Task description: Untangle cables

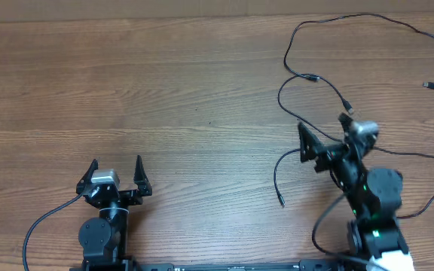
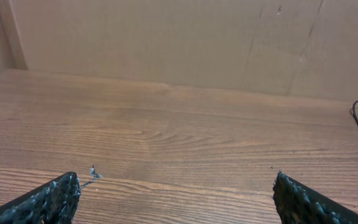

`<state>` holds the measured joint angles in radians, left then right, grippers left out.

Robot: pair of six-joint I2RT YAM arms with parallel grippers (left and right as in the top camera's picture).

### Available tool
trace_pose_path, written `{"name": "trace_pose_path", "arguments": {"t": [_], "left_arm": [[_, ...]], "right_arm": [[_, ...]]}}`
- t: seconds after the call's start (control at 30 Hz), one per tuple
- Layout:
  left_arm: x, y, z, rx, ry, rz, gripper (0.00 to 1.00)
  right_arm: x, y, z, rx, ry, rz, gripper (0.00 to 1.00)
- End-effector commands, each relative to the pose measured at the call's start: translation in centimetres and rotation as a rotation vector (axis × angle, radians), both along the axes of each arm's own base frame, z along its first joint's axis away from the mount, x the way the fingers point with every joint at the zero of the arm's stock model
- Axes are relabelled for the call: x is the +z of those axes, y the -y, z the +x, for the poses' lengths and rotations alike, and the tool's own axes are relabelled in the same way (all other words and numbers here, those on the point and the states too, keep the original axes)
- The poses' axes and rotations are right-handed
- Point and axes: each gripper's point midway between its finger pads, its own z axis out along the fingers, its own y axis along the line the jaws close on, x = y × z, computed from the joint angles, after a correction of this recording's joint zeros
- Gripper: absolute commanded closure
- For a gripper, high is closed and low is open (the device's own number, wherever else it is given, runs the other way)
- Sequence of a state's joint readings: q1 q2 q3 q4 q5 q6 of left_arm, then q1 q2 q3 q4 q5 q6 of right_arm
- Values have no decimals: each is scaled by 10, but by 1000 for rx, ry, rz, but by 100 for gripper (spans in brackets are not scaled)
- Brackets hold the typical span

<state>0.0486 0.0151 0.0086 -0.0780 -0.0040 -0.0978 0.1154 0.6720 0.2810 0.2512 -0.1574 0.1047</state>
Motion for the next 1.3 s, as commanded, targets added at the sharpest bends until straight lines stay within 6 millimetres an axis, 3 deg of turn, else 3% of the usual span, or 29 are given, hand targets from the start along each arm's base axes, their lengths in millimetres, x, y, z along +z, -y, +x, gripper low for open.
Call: {"name": "trace_pose_path", "arguments": {"t": [0.0, 0.33, 0.9, 1.27], "left_arm": [[1, -2, 0, 10, 7, -3, 1], [1, -2, 0, 10, 7, -3, 1], [1, -2, 0, 10, 7, -3, 0], [1, -2, 0, 10, 7, -3, 0]], "right_arm": [[-1, 13, -11, -39, 45, 13, 0], [-25, 47, -33, -154, 88, 107, 0], [-56, 59, -51, -220, 12, 99, 0], [-46, 62, -54, -238, 62, 76, 0]]}}
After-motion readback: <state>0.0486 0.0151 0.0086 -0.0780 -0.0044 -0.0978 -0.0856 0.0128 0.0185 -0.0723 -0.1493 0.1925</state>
